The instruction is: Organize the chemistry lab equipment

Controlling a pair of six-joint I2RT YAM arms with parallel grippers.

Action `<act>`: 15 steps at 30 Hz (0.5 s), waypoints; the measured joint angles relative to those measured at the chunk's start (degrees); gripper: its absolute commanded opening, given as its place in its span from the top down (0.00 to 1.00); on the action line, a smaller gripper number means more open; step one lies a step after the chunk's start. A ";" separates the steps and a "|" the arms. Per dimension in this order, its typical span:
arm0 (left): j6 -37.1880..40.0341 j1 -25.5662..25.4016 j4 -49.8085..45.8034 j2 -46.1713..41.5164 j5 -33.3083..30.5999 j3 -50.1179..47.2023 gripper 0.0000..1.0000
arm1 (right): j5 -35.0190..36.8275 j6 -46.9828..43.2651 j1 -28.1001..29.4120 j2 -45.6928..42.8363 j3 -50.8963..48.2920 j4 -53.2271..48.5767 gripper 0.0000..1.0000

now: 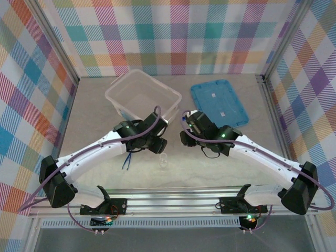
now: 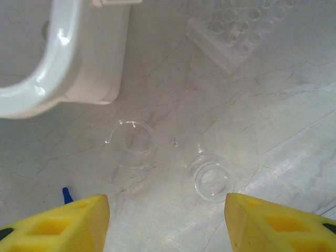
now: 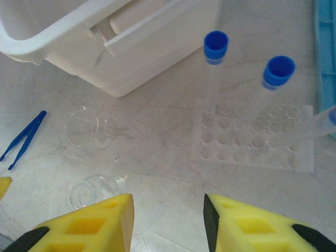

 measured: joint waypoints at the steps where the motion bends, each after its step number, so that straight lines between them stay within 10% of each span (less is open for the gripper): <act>1: -0.33 -0.70 0.61 -0.11 -0.20 -0.98 0.41 | 0.02 0.04 -0.13 -0.35 -0.22 -0.24 0.59; 15: -5.68 -4.92 10.14 0.63 0.50 -10.49 0.41 | -1.68 -1.01 -0.92 -3.41 -3.37 -2.23 0.47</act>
